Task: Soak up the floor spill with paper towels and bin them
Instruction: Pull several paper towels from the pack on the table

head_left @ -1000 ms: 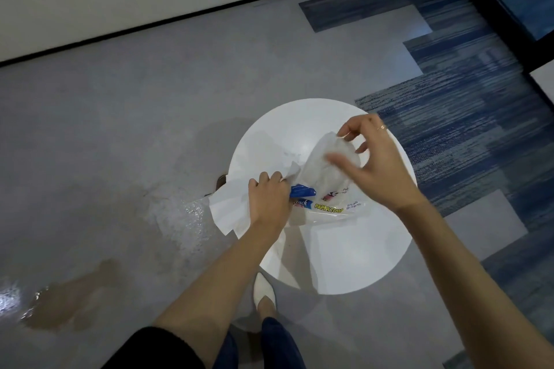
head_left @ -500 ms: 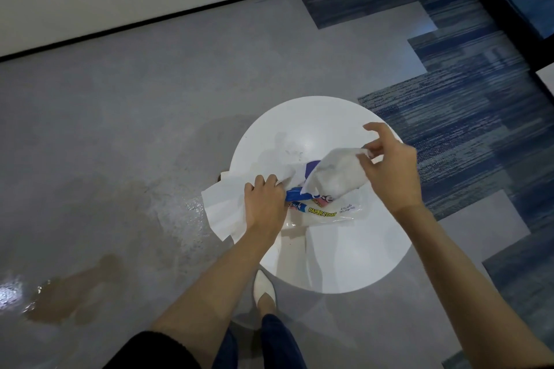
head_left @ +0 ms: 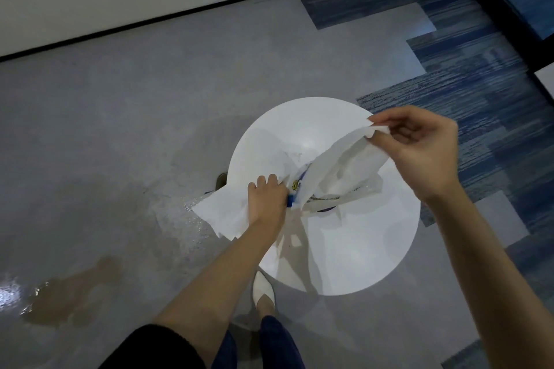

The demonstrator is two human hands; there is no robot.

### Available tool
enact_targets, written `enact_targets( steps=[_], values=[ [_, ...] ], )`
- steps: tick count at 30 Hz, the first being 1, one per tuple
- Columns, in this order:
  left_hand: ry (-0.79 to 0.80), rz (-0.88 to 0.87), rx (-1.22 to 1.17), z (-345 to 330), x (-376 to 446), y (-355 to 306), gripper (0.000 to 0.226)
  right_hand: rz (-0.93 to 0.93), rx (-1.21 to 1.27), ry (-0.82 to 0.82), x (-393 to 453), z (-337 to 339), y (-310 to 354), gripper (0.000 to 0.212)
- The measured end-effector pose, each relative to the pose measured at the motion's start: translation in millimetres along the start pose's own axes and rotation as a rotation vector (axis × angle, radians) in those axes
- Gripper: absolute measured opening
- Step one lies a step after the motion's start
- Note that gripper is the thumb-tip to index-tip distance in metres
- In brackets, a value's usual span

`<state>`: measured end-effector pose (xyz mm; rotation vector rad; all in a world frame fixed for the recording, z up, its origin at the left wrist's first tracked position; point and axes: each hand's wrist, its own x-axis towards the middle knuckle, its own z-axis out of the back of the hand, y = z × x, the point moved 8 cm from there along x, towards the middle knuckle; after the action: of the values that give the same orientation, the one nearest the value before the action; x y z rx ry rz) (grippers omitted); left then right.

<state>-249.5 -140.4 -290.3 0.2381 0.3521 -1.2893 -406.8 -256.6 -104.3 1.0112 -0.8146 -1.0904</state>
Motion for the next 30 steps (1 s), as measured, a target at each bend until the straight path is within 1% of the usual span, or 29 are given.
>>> enact_targets(
  steps=[2, 3, 4, 5, 7, 9, 10, 11, 14, 16, 17, 20, 22, 26, 28, 30],
  values=[
    [-0.014, -0.015, -0.023, 2, 6, -2, 0.021, -0.095, 0.174, -0.114, -2, 8, -13, 0.02],
    [-0.024, -0.023, -0.05, 4, 9, -3, 0.021, -0.121, 0.202, -0.153, -3, 10, -19, 0.02],
    [-0.044, -0.028, -0.113, 8, 11, -2, 0.029, -0.132, 0.199, -0.165, -4, 10, -23, 0.021],
    [-0.063, -0.039, -0.191, 11, 12, -2, 0.044, -0.139, 0.176, -0.148, -5, 8, -25, 0.022],
    [-0.16, -0.086, -0.38, 23, 6, -3, 0.069, -0.147, 0.103, -0.066, -7, -4, -29, 0.026],
    [-0.279, -0.142, -0.508, 36, -2, -8, 0.082, -0.15, 0.041, 0.011, -10, -19, -31, 0.025],
    [-0.319, -0.16, -0.544, 40, -3, -10, 0.083, -0.15, 0.028, 0.046, -12, -26, -31, 0.022],
    [-0.339, -0.174, -0.578, 41, -3, -13, 0.082, -0.147, 0.025, 0.085, -13, -33, -31, 0.02],
    [-0.377, -0.224, -0.68, 48, -1, -22, 0.066, -0.117, -0.015, 0.216, -15, -49, -25, 0.018],
    [-0.424, -0.235, -0.677, 54, -2, -24, 0.064, -0.086, -0.073, 0.275, -14, -55, -18, 0.019],
    [-0.44, -0.229, -0.652, 56, -3, -25, 0.062, -0.082, -0.064, 0.28, -12, -54, -14, 0.021],
    [-0.398, -0.181, -0.507, 49, 3, -24, 0.059, -0.088, 0.108, 0.243, -7, -43, -5, 0.026],
    [-0.376, -0.155, -0.431, 43, 5, -21, 0.053, -0.074, 0.186, 0.202, -2, -29, 1, 0.029],
    [-0.361, -0.138, -0.342, 44, 8, -17, 0.035, -0.055, 0.244, 0.072, 8, 4, 9, 0.026],
    [-0.3, -0.12, -0.321, 47, 10, -17, 0.033, -0.016, 0.24, 0.008, 11, 20, 15, 0.024],
    [-0.243, -0.131, -0.263, 50, 13, -20, 0.028, 0.042, 0.186, -0.062, 12, 35, 23, 0.022]
  ],
)
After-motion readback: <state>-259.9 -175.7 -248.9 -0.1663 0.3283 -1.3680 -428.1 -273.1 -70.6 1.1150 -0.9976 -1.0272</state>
